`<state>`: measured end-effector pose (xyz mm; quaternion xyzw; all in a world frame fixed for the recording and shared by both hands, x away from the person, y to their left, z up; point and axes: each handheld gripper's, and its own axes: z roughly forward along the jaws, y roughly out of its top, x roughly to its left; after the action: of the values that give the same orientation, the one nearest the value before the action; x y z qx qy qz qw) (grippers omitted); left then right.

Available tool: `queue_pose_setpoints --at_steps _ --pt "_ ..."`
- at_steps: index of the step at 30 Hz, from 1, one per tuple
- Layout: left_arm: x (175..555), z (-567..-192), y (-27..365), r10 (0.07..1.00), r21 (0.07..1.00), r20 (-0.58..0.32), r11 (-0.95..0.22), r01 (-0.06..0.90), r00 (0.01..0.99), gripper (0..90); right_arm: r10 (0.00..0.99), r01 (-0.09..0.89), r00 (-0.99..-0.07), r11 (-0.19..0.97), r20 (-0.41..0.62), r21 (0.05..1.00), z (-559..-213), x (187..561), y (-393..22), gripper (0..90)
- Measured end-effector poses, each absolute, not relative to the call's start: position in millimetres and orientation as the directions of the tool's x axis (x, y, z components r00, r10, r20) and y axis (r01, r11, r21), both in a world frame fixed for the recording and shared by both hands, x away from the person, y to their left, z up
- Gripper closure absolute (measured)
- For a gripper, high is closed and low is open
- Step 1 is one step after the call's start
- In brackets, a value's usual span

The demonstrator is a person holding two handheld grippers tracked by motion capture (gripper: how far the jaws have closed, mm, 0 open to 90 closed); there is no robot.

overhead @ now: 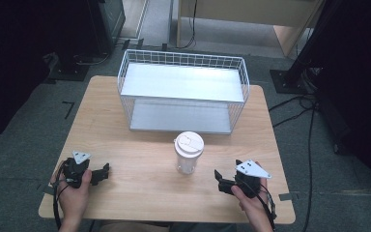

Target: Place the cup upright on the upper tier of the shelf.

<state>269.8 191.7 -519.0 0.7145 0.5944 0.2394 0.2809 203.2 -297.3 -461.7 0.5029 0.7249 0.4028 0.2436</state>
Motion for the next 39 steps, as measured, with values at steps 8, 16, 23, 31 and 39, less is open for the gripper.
queue_pose_setpoints --at_steps 8,16,23,31,39 --pt "270 -519 192 0.984 0.685 0.009 -0.137 0.716 0.180 0.0 0.907 0.512 -0.414 0.164 0.074 0.843 -455 205 -281 13.9" --pt "270 -519 192 0.984 0.686 0.008 -0.135 0.715 0.179 0.0 0.887 0.500 -0.453 0.170 0.089 0.849 -453 209 -265 13.9" --pt "270 -519 192 0.984 0.686 0.008 -0.136 0.715 0.179 0.0 0.874 0.496 -0.472 0.157 0.113 0.854 -453 212 -252 13.8" --pt "270 -519 192 0.984 0.685 0.009 -0.137 0.716 0.180 0.0 0.874 0.500 -0.471 0.154 0.118 0.852 -451 218 -238 12.4" --pt "270 -519 192 0.984 0.686 0.008 -0.135 0.715 0.179 0.0 0.875 0.486 -0.468 0.141 0.120 0.863 -450 223 -229 12.4"
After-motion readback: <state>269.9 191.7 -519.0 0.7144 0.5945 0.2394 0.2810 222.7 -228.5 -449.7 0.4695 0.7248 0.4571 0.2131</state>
